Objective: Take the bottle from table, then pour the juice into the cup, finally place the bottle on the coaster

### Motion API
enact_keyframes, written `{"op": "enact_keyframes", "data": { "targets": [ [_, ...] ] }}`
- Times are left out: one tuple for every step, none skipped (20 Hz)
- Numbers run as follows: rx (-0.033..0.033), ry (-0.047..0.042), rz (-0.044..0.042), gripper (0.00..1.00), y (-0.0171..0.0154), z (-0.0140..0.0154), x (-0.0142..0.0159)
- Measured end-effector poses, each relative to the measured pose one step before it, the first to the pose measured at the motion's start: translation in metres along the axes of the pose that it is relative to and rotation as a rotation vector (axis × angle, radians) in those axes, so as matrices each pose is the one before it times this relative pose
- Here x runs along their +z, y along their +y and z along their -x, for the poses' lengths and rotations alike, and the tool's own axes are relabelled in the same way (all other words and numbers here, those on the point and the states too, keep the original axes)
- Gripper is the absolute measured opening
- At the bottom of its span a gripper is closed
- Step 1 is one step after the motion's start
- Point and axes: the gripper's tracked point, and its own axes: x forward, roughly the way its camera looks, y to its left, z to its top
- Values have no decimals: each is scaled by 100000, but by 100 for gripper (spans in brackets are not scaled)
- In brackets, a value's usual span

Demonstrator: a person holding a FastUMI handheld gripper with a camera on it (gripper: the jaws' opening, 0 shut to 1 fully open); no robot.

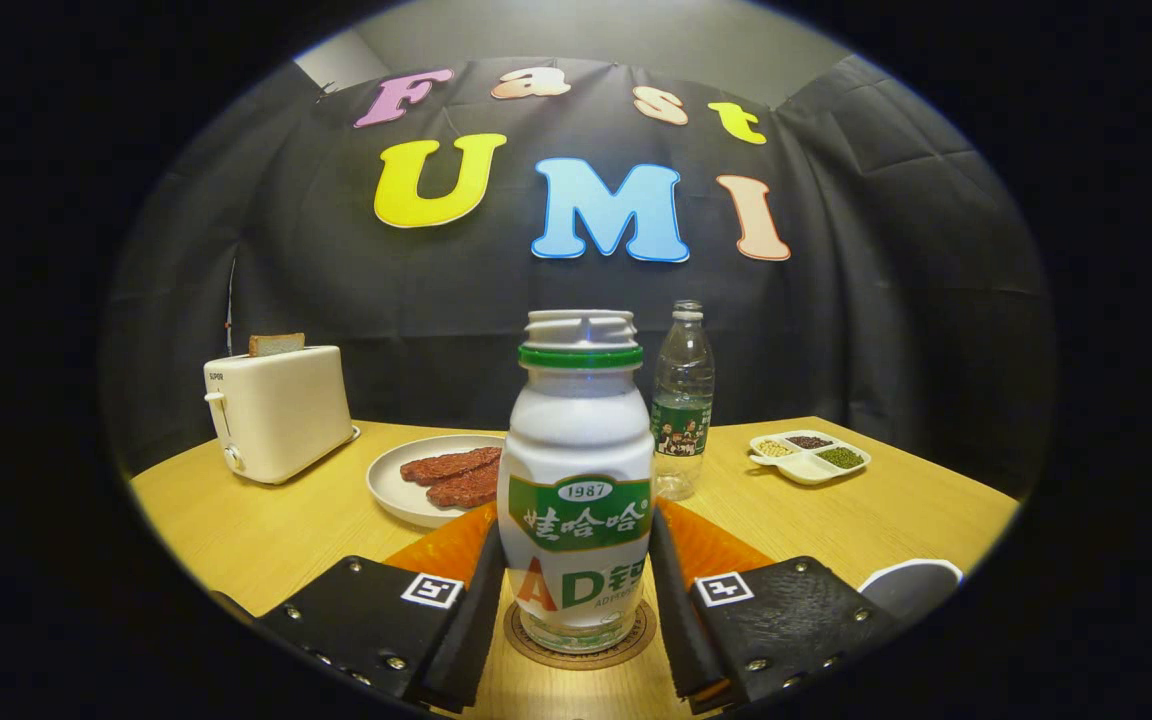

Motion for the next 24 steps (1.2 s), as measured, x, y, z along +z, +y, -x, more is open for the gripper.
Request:
{"op": "enact_keyframes", "data": {
  "targets": [
    [62,139,-50,73,63,-71,-37],
    [-420,799,-21,74,-53,-52,-282],
    [277,754,25,76,-3,4,-257],
    [525,446,-120,79,145,77,-94],
    [1014,-336,-121,82,264,51,62],
    [586,-800,270,84,252,-8,160],
    [-330,-1044,965,89,-34,181,387],
    [-512,-1274,1024,91,-72,91,350],
    [16,-1422,363,93,39,192,561],
    [327,-1430,-618,93,127,136,512],
    [1100,-1574,-1767,96,202,247,720],
    [820,-1518,-1741,96,127,280,624],
    [-9,-1664,-1094,96,-47,337,870],
    [-304,-1574,-696,96,-285,347,782],
    [-178,-1972,-732,96,-208,444,948],
    [24,-2101,-865,96,-99,356,1082],
    [-229,-2135,-649,96,-167,395,1220],
    [-629,-1969,-183,96,-258,403,1105],
    [-684,-1901,314,96,-293,430,1320],
    [-427,-1992,597,96,-309,337,1206],
    [-100,-1241,367,96,-200,340,1176],
    [321,-947,157,96,-107,443,948],
    [-268,-729,46,96,-182,451,960],
    [-151,-760,151,96,-414,347,708]
  ]
}}
